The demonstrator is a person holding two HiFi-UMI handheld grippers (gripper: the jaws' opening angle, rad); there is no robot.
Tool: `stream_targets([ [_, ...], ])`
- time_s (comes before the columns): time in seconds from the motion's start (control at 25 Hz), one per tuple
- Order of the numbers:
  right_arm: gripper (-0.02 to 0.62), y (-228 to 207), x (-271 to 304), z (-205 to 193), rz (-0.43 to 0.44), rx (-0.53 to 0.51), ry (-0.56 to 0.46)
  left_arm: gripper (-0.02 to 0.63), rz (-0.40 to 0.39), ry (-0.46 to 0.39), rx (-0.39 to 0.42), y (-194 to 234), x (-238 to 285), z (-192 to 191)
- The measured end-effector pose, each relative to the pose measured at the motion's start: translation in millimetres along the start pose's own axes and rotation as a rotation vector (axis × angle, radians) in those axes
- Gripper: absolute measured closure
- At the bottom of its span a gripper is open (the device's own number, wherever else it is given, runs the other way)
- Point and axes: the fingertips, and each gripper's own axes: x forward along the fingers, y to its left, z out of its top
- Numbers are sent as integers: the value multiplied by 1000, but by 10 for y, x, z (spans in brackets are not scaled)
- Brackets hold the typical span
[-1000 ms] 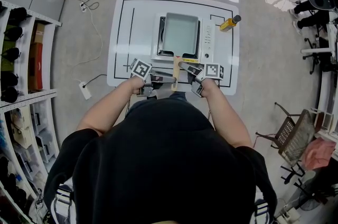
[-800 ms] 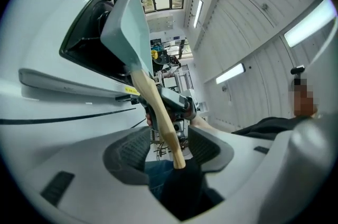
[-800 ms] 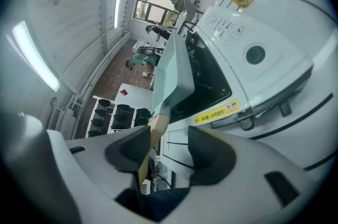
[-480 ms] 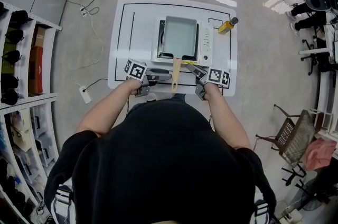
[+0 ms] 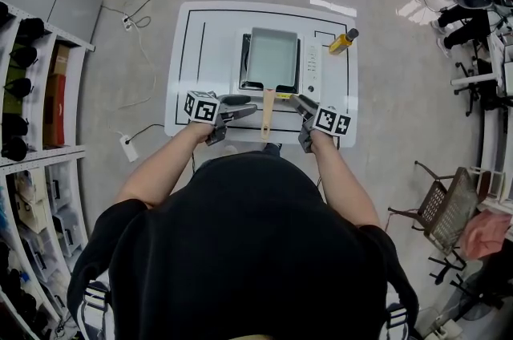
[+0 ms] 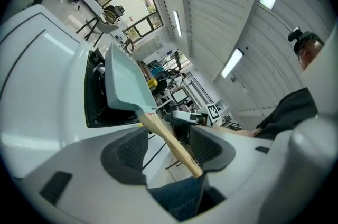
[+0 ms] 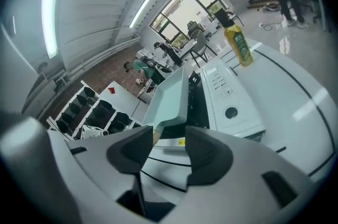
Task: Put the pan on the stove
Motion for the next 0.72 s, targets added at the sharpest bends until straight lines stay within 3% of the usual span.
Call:
stream_targets([
  [0.28,399,18,-116,155,-78,-112,-73,360,116,-77,51,89,-176,166],
  [0.52,400,-6,-231,287,-144,-187,-145,360,274,-177,209,130,-408,383],
  [0.72,400,19,-304,339,-167,-223,-182,362,327,-201,274,116,-511,448],
])
